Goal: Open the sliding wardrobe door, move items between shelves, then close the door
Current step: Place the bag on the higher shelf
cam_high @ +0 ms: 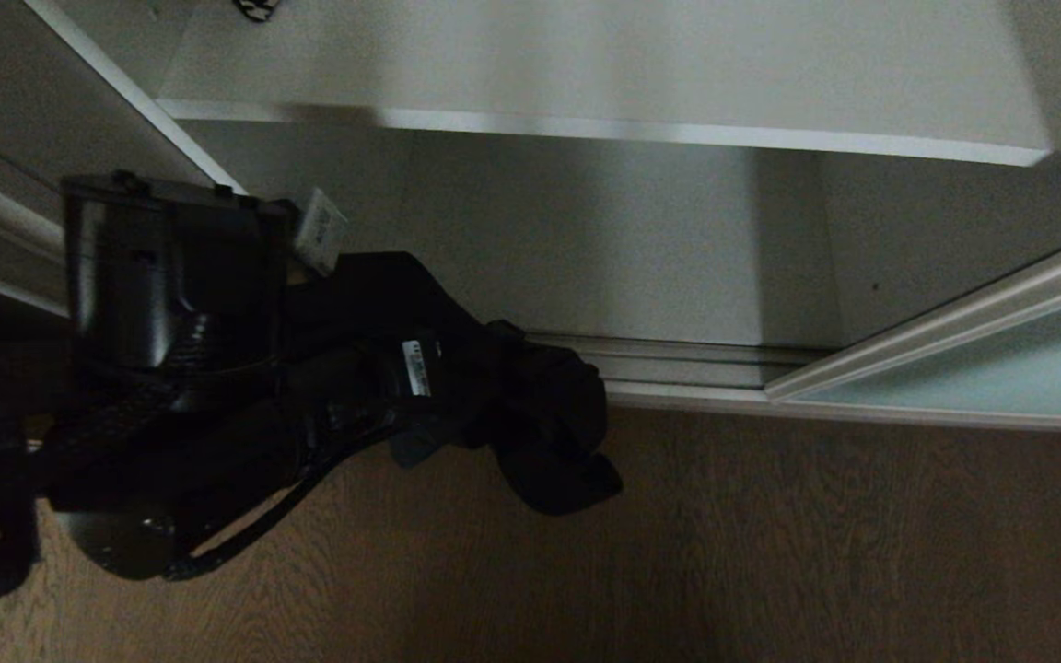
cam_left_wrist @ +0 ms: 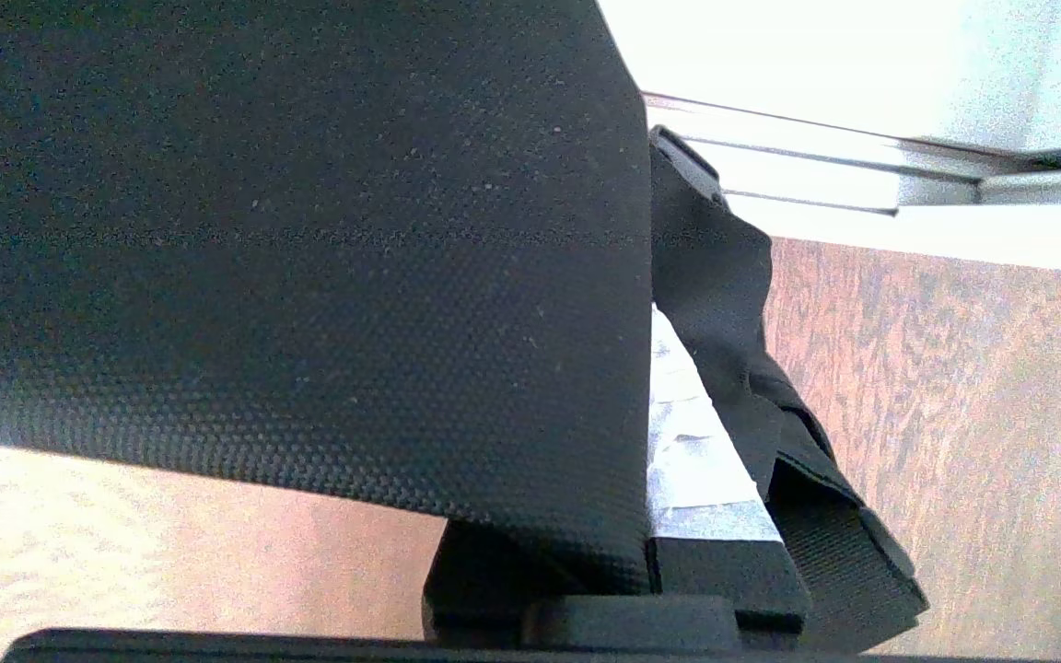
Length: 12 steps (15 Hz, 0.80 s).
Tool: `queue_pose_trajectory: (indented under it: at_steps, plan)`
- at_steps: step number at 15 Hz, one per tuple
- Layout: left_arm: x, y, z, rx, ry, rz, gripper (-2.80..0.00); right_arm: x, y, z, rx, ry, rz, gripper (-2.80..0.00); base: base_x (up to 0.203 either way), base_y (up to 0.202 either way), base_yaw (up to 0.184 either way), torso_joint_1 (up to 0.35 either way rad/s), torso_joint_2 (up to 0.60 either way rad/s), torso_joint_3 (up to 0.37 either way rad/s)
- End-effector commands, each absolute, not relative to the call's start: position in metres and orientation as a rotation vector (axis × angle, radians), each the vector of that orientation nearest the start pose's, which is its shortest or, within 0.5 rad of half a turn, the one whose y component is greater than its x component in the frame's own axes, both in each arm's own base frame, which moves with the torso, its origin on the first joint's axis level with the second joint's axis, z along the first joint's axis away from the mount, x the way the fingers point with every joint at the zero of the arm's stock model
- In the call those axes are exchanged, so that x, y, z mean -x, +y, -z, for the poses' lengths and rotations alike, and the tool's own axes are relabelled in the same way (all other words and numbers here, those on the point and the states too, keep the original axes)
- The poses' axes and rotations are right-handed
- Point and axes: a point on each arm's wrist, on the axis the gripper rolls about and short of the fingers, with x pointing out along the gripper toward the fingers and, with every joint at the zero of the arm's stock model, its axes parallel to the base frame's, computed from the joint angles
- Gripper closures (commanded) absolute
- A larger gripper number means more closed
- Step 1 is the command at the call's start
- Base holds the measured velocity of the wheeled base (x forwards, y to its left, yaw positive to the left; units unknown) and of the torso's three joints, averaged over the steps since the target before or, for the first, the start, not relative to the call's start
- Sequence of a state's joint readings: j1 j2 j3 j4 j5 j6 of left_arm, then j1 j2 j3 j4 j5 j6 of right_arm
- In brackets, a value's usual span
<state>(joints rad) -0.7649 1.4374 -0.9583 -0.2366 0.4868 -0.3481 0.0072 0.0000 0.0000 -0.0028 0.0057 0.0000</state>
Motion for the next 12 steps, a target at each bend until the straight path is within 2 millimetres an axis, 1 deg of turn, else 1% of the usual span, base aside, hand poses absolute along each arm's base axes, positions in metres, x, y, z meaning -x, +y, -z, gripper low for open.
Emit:
queue_pose_trajectory:
  at_steps: [1,4,8,12]
  plan:
    - [-0.167,-0.146,-0.277,0.219,0.212,0.245,0.0,0.023,0.0,-0.076,0.0,-0.005,-0.014,0.0,0.0,0.0,0.0,0.005,0.0,0.193]
    - [-0.157,-0.137,-0.279,0.18,0.234,0.249,0.0,0.023,0.0,-0.076,0.0,-0.005,-0.014,0.0,0.0,0.0,0.0,0.004,0.0,0.198]
    - [-0.143,-0.138,-0.28,0.148,0.257,0.296,0.0,0.023,0.0,-0.076,0.0,-0.005,-0.014,0.0,0.0,0.0,0.0,0.003,0.0,0.199]
    - [-0.128,-0.136,-0.287,0.134,0.225,0.35,0.0,0.023,0.0,-0.076,0.0,-0.005,-0.014,0.0,0.0,0.0,0.0,0.0,0.0,0.2]
